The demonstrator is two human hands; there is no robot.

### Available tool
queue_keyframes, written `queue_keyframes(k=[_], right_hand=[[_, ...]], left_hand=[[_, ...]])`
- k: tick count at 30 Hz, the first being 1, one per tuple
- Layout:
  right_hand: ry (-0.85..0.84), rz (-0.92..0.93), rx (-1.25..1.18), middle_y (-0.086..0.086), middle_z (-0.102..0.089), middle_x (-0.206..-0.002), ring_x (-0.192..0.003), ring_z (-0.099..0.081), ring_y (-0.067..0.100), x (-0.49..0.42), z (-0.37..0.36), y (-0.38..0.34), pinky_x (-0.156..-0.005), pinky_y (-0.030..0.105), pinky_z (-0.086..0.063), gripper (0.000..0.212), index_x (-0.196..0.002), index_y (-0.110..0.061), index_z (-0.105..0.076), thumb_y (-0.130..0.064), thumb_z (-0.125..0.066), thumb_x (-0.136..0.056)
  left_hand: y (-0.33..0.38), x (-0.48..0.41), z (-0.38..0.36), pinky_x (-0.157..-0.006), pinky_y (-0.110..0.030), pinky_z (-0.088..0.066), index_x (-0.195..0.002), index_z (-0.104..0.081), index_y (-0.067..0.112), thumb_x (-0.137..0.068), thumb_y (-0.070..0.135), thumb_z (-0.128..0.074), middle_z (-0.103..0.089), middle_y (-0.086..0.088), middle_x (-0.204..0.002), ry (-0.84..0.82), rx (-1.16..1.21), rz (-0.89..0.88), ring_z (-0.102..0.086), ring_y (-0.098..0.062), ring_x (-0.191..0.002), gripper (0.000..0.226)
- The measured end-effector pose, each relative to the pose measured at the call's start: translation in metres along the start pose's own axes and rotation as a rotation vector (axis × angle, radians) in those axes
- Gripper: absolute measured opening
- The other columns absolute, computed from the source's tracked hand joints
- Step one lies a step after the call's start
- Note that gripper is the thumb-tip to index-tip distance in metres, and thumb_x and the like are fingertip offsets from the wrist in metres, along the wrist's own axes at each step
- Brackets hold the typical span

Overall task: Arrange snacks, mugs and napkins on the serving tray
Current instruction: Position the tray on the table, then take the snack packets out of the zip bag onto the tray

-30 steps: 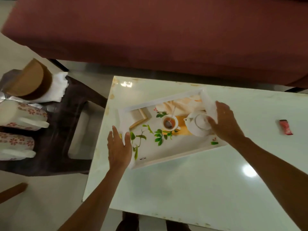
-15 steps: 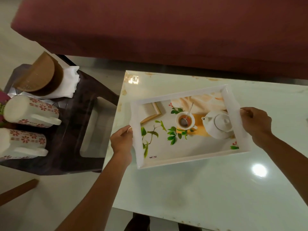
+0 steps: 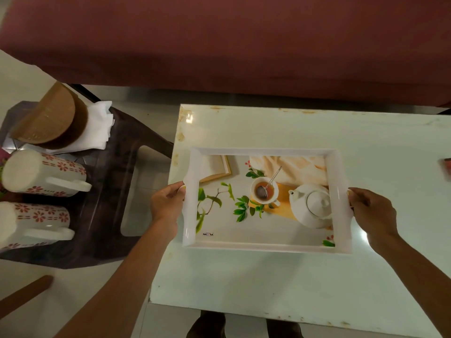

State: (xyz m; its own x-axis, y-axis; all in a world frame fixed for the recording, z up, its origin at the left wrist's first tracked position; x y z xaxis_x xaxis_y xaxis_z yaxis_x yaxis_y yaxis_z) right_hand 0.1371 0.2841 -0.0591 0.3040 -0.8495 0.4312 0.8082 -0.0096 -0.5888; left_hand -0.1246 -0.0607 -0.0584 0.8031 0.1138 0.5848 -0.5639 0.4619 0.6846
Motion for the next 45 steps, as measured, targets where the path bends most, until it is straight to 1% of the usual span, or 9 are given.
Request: queue_keyframes(k=[9,16,21,25,27,31,35,40,45], right_hand=[[0.021,-0.064,-0.02,0.0,-0.069,-0.098,-0.093,-0.062,0.023,0.01,-0.01,0.014,-0.076,0.03,-0.043,0.023,-0.111,-0.021,-0.069,-0.027,-0.053,-0.095],[0.037,-0.044,0.032,0.003,-0.07,-0.103,-0.09,-0.057,0.02,0.014,-0.01,0.01,-0.077,0.03,-0.041,0.026,-0.114,-0.021,-0.067,-0.027,-0.05,-0.096],[0.104,0.162,0.186,0.015,-0.061,-0.121,-0.1,-0.061,0.029,0.027,-0.007,-0.003,-0.085,0.031,-0.042,0.031,-0.123,-0.011,-0.059,-0.021,-0.057,-0.094],[0.108,0.343,0.238,0.018,-0.056,-0.122,-0.109,-0.056,0.036,0.045,-0.01,-0.029,-0.09,0.051,-0.05,0.034,-0.122,-0.013,-0.058,-0.017,-0.064,-0.089],[0.048,0.389,0.262,0.016,-0.057,-0.122,-0.109,-0.056,0.036,0.053,-0.015,-0.043,-0.089,0.042,-0.051,0.035,-0.121,-0.017,-0.058,-0.018,-0.065,-0.088],[-0.116,0.427,0.177,0.008,-0.053,-0.125,-0.107,-0.06,0.033,0.082,-0.025,-0.08,-0.077,0.0,-0.041,0.035,-0.122,-0.026,-0.057,-0.021,-0.064,-0.088],[-0.189,0.593,0.165,-0.002,-0.05,-0.119,-0.103,-0.061,0.028,0.132,-0.038,-0.14,-0.078,-0.004,-0.036,0.034,-0.119,-0.027,-0.058,-0.021,-0.066,-0.086],[-0.279,0.848,0.154,-0.006,-0.052,-0.113,-0.096,-0.062,0.023,0.201,-0.058,-0.233,-0.077,0.001,-0.041,0.029,-0.116,-0.023,-0.06,-0.023,-0.061,-0.087],[-0.366,1.071,0.155,-0.004,-0.053,-0.124,-0.11,-0.055,0.02,0.274,-0.09,-0.327,-0.089,0.032,-0.048,0.033,-0.12,-0.022,-0.059,-0.033,-0.054,-0.089]], left_hand=[[-0.007,-0.01,-0.003,-0.088,-0.042,-0.058,-0.108,-0.071,0.02,-0.094,0.016,-0.065,-0.069,-0.002,-0.11,-0.05,-0.01,0.013,-0.067,-0.024,-0.097,0.016],[-0.011,-0.014,-0.004,-0.078,-0.033,-0.056,-0.108,-0.068,0.025,-0.096,0.018,-0.063,-0.066,-0.002,-0.113,-0.062,-0.039,-0.005,-0.064,-0.018,-0.091,0.015],[-0.013,-0.002,0.003,-0.086,-0.039,-0.059,-0.123,-0.064,0.02,-0.096,0.021,-0.063,-0.064,-0.005,-0.117,-0.088,-0.019,0.004,-0.065,-0.024,-0.101,0.027],[-0.012,0.024,0.021,-0.069,-0.013,-0.05,-0.124,-0.064,0.013,-0.095,0.014,-0.064,-0.065,-0.007,-0.12,-0.084,-0.055,-0.101,-0.062,-0.016,-0.093,0.03],[-0.01,0.042,0.037,-0.072,-0.013,-0.047,-0.124,-0.064,0.014,-0.095,0.013,-0.064,-0.065,-0.005,-0.121,-0.087,-0.076,-0.152,-0.063,-0.018,-0.102,0.029],[0.002,0.089,0.071,-0.068,-0.002,-0.046,-0.122,-0.066,0.023,-0.095,0.016,-0.063,-0.064,0.006,-0.125,-0.189,-0.002,-0.182,-0.064,0.0,-0.103,0.028],[0.029,0.137,0.12,-0.078,-0.011,-0.052,-0.11,-0.069,0.038,-0.094,0.025,-0.065,-0.07,0.016,-0.119,-0.231,0.139,-0.256,-0.065,0.002,-0.108,0.021],[0.074,0.173,0.212,-0.081,-0.01,-0.051,-0.105,-0.072,0.037,-0.093,0.027,-0.066,-0.073,0.018,-0.108,0.075,0.152,-0.515,-0.068,-0.004,-0.103,0.017],[0.118,0.182,0.309,-0.079,-0.006,-0.048,-0.106,-0.071,0.018,-0.092,0.021,-0.062,-0.067,0.013,-0.107,0.579,-0.153,-0.797,-0.064,-0.007,-0.099,0.017]])
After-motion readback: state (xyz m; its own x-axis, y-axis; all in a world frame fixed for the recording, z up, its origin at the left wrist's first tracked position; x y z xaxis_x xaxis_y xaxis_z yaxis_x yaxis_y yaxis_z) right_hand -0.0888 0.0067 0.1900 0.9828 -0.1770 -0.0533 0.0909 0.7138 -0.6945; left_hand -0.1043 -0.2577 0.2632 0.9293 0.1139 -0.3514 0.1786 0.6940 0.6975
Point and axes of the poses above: each hand's wrist, its own x-axis away from the middle knuckle, its own z-axis out of the back of the hand, y = z × x, the point moved 3 cm from there along -x, towards the middle knuckle
